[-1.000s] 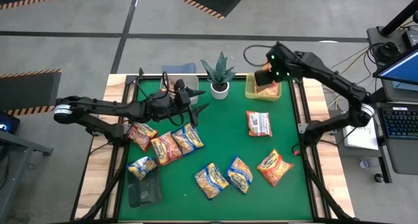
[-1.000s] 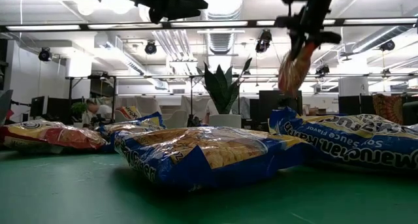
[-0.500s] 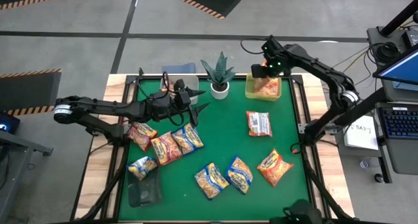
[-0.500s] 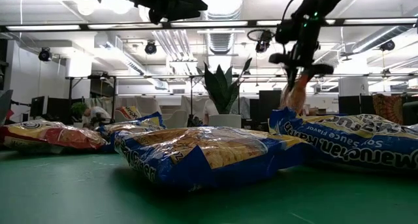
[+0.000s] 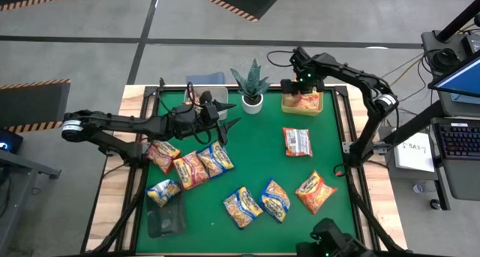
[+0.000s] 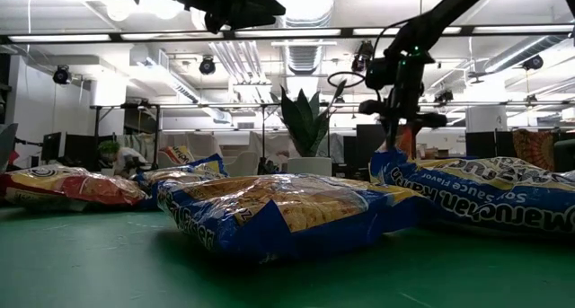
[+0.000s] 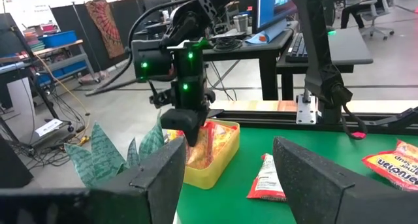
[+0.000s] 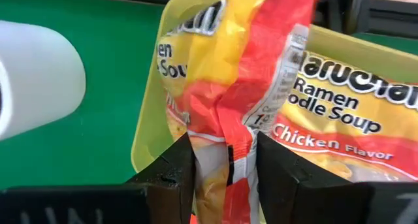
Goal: Sort Maruchan noodles
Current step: Put the top center orange noodle pack into the yellow bin, then put the center blue noodle pack into the black bin
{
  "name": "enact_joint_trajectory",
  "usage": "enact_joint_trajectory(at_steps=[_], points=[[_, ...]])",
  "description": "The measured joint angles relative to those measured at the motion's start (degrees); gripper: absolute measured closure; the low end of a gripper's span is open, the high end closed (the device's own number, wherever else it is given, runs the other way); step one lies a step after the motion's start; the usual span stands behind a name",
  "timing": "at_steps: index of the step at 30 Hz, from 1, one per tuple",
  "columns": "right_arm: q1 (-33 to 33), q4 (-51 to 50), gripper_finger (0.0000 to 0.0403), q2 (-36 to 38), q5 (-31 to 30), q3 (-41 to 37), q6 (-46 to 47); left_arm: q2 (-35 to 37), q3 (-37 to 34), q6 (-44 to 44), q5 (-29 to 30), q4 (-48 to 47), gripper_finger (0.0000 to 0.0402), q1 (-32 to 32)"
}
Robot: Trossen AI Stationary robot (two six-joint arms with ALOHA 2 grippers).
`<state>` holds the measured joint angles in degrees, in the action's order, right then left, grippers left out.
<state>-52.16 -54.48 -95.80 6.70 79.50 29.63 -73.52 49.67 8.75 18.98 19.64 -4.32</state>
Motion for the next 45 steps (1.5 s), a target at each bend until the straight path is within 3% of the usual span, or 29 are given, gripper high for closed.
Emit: enact_joint_trajectory(at_steps=[19,34,45], points=[[3.01,7.55,0.0164,-0.13,2.34,-0.14,1.56,0.00,0.00,0.42,0.00,0.02,0.0190,0.00],[4.55,6.30,0.0154,1.20,2.33,-0.11,-2.36,0.01,0.00,0.63,0.00,-0.31,0.0190,0.51],[4.42,0.94,0.0143,9.95,2.23,-0.09,-12.29,2.43,0.11,-6.76,-0.04,-9.61,0.0190,4.85]])
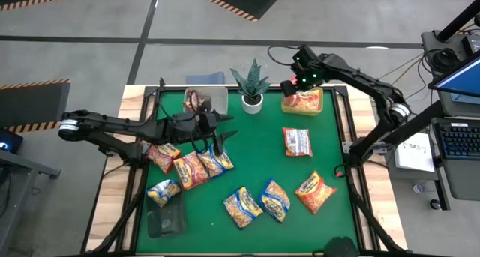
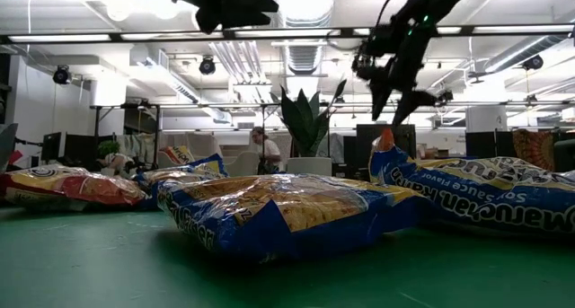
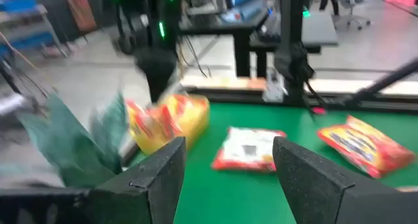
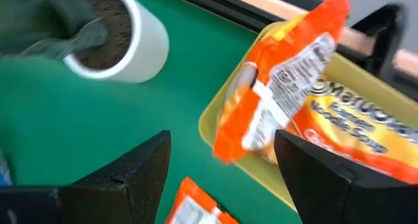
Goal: Sort Maruchan noodles
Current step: Put the center blue noodle pack into the black bin
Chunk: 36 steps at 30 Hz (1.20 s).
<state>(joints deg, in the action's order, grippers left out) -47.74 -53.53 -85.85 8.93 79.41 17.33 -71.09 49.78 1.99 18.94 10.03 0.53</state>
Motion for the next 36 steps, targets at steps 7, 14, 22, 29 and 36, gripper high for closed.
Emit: enact_joint_trajectory(at_steps=[7,14,22,29,36], points=[[2.09,-2.87,0.0151,13.04,-0.05,-4.12,-6.46,-2.79,-1.15,-15.11,0.01,-10.59,0.0190,3.95],[8.78,4.06,0.0150,30.25,0.34,-18.56,-8.03,-5.95,-1.33,-26.78,-1.27,-16.87,0.0190,8.92],[19.20,23.79,0.0153,44.02,7.25,-34.02,-1.69,-5.86,1.72,-34.03,-1.48,-29.79,0.0190,10.08],[25.36,31.73,0.0163,47.31,8.04,-39.45,-3.60,-5.86,2.25,-24.49,-0.85,-40.34,0.0198,9.78],[28.68,38.09,0.0168,47.54,8.04,-44.55,-4.30,-5.75,2.06,-21.02,-2.97,-40.94,0.0205,6.44]])
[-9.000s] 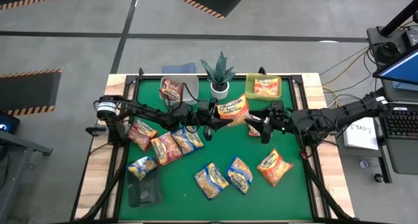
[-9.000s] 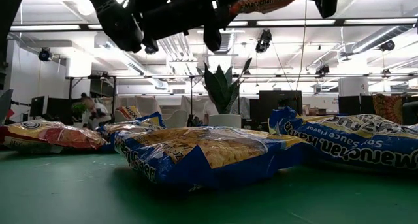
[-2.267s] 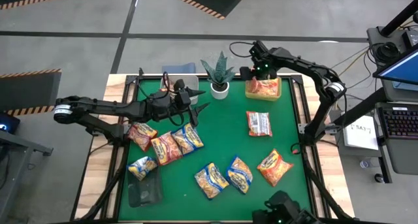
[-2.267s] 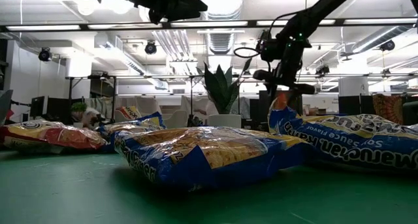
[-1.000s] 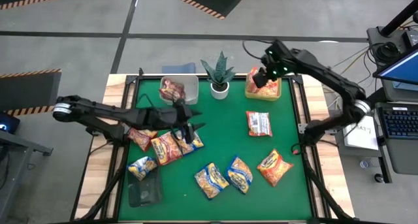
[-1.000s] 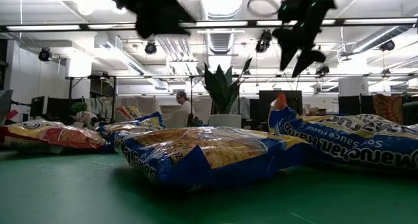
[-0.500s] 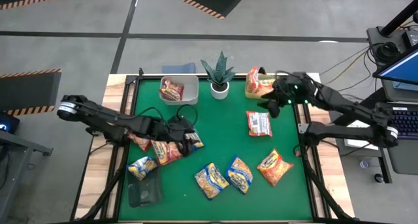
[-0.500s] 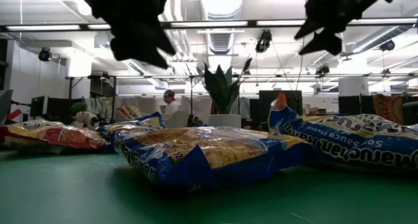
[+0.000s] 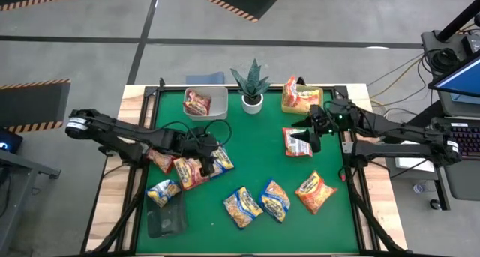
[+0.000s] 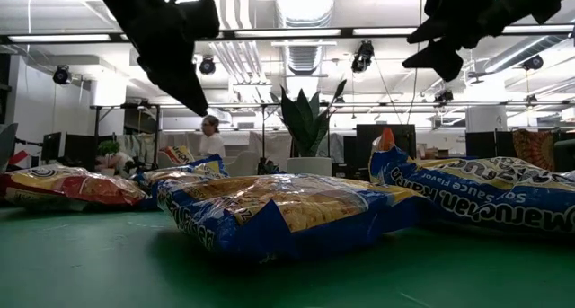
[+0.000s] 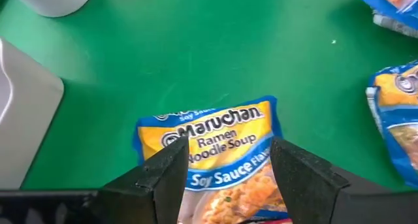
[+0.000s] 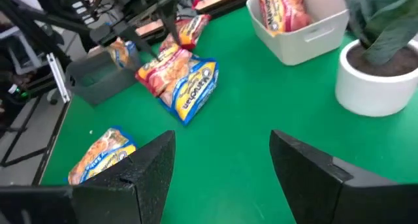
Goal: Sort Maruchan noodles
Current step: Put the center blue noodle pack into the black bin
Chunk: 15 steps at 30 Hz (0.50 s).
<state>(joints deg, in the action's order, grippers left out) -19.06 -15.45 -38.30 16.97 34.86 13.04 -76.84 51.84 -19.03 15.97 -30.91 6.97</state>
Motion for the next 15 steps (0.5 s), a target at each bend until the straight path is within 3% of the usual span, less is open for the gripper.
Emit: enact_joint_trajectory(at_steps=[7,15], points=[[0.58,1.36,0.0160,0.04,0.00,-3.34,0.00,0.02,-2.87,3.98,-0.39,1.81,0.0206,-4.91],[0.58,1.57,0.0161,0.04,-0.02,-4.57,0.00,0.42,-9.92,4.44,-5.03,9.45,0.0213,-8.18]])
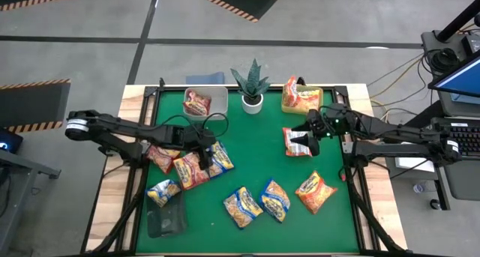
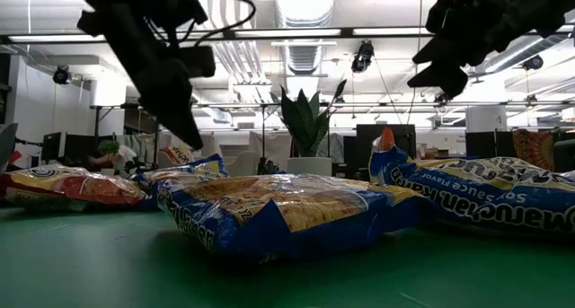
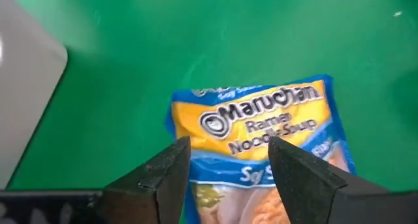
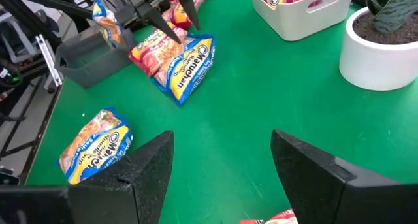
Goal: Sort Maruchan noodles
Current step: Put the center blue noodle pack into the black bin
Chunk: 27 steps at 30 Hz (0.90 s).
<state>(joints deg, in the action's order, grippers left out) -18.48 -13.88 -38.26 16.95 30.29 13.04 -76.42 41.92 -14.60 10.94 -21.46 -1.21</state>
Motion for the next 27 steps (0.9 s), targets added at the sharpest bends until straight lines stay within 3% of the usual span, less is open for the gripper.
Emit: enact_joint_trajectory(at_steps=[8,18,27], points=[[0.00,3.89,0.0156,-0.09,0.02,-2.23,0.44,0.04,-2.00,-6.89,0.00,-0.35,0.0205,0.04],[0.00,4.41,0.0158,-0.09,0.00,-2.48,0.31,0.04,-2.78,-1.41,1.50,-0.59,0.0126,0.04],[0.00,4.38,0.0158,-0.15,0.00,-2.85,0.22,0.00,-11.27,-3.36,0.35,13.70,0.0126,-0.02]])
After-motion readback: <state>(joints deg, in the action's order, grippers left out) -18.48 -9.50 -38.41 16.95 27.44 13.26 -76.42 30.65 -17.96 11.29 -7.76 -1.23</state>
